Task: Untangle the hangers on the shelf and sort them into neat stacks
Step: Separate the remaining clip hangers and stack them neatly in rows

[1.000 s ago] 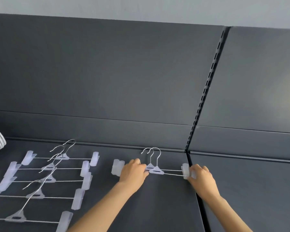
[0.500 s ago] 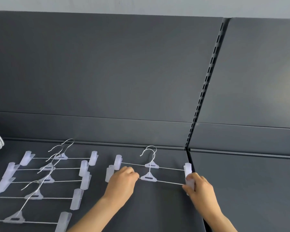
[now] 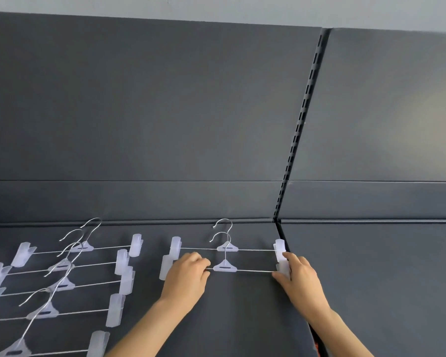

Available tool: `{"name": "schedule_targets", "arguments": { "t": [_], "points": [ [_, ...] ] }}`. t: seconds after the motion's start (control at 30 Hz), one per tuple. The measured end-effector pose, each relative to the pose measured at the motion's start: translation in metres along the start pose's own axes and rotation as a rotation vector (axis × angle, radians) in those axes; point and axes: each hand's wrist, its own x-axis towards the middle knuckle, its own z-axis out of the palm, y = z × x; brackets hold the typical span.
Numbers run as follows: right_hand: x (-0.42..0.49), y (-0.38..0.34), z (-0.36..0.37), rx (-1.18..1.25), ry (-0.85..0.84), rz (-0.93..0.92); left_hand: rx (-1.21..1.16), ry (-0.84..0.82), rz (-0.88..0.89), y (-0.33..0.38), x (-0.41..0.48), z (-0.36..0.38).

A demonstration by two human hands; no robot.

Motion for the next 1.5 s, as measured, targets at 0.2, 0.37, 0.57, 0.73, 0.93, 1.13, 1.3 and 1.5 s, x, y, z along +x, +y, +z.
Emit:
{"name": "schedule_targets", "arguments": {
  "t": [0.2,0.37,0.57,0.73,0.93,1.13,1.3,1.5],
  "points": [
    [-0.02,0.006,-0.014,-0.036,0.112,0.001,-0.058,0.097,0.07,0.011,0.0,-0.012],
    [-0.043,0.024,-0.03,-0.166,0.125,0.033,-0.196,-0.011,0.101,0.047,0.003,-0.018],
    [-0.064,0.065,-0.067,-0.326,0.116,0.037,-0.212,-0.122,0.167,0.105,0.009,-0.018],
    [-0.085,0.116,-0.111,-0.366,0.104,0.047,-0.229,-0.181,0.224,0.178,0.012,-0.01],
    [-0.107,0.197,-0.177,-0.355,0.119,0.082,-0.236,-0.221,0.271,0.294,0.018,0.009],
    [-0.125,0.275,-0.24,-0.326,0.138,0.108,-0.243,-0.245,0.279,0.399,0.029,0.023],
    [-0.131,0.33,-0.283,-0.331,0.173,0.148,-0.254,-0.258,0.314,0.464,0.047,0.034],
    [-0.124,0.391,-0.324,-0.309,0.213,0.23,-0.252,-0.286,0.368,0.533,0.083,0.063]
  ]
}}
